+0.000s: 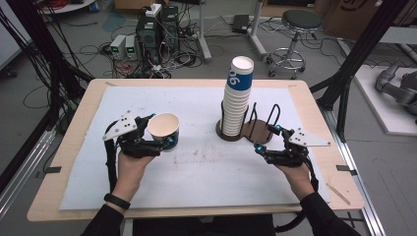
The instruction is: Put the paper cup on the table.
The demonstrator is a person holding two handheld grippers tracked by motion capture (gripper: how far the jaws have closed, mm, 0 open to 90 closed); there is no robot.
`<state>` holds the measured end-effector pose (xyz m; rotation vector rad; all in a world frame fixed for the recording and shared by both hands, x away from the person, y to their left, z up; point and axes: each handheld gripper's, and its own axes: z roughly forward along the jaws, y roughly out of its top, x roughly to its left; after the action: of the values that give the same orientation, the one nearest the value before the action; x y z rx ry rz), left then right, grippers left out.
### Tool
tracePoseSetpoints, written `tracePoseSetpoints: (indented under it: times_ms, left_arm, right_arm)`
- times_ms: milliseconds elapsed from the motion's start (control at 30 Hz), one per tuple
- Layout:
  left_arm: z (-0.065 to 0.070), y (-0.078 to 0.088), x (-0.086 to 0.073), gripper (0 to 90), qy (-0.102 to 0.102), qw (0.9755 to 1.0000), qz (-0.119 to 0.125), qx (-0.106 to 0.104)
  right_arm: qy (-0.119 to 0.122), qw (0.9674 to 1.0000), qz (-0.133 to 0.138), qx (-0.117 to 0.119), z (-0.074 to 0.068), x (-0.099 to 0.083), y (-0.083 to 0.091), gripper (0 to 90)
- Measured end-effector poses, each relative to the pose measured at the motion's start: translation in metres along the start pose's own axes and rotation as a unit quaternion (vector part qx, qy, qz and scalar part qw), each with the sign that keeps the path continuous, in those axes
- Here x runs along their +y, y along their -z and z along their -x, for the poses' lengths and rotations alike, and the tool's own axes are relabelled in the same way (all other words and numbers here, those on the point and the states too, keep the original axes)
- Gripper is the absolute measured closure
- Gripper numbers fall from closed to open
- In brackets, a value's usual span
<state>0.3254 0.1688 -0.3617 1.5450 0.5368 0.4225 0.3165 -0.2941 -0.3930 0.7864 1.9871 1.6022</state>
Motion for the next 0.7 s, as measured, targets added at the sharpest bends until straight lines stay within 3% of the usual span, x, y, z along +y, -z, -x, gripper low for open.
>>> tracePoseSetpoints:
  times_ms: [200,500,600,700]
  left_arm:
    - [-0.013,-0.003,-0.005,20.9,0.001,0.9997,0.009,0.022]
    - [-0.027,-0.004,-0.012,21.6,-0.007,0.9981,-0.005,0.061]
    - [-0.032,-0.005,-0.016,21.7,-0.017,0.9974,-0.012,0.069]
    - [-0.038,-0.004,-0.023,22.0,-0.013,0.9967,-0.010,0.080]
  right_arm:
    - [-0.007,1.0000,0.004,-0.002,0.002,-0.001,0.000,19.5]
    - [-0.009,0.9999,-0.001,-0.006,0.004,-0.002,-0.001,19.5]
    - [-0.012,0.9999,-0.004,-0.008,0.004,-0.002,-0.001,19.5]
    - [-0.010,0.9999,-0.004,-0.012,0.005,-0.003,-0.001,19.5]
